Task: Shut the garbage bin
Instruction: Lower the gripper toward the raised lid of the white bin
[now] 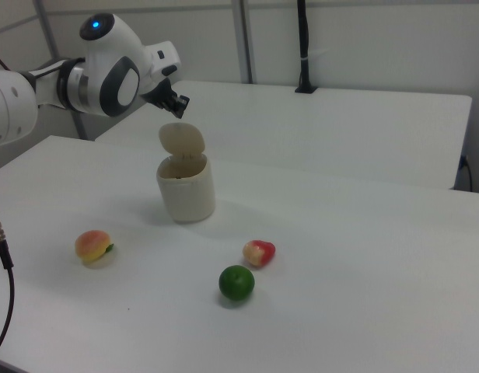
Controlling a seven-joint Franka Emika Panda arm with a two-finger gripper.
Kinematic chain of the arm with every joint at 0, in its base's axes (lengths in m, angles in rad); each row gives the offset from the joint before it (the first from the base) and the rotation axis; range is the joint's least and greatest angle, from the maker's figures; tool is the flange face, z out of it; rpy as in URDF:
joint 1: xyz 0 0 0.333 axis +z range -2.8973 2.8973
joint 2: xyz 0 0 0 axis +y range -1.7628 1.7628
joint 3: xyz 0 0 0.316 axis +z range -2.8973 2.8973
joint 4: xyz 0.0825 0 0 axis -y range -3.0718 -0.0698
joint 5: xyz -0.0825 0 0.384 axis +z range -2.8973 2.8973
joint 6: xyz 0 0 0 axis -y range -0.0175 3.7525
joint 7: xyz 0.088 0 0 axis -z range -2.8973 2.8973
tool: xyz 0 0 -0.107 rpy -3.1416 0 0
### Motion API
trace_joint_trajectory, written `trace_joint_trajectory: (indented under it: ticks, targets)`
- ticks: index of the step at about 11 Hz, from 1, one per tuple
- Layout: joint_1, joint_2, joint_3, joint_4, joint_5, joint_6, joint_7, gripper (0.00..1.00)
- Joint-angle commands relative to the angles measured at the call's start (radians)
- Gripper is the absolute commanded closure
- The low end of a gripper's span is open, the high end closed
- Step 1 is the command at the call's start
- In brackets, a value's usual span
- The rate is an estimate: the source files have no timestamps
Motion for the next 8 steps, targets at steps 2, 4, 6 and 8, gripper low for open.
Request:
trace_joint_trajectory:
  ticks: [2,4,6,8]
  targets:
    - [-0.003,0.007,-0.003,-0.014,-0.027,0.023,0.014,1.00]
    - [-0.007,-0.007,-0.003,-0.045,-0.025,0.014,0.014,1.00]
    - [-0.012,-0.050,-0.003,-0.098,-0.025,-0.014,0.013,1.00]
    - [-0.013,-0.079,-0.003,-0.118,-0.026,-0.093,0.011,1.00]
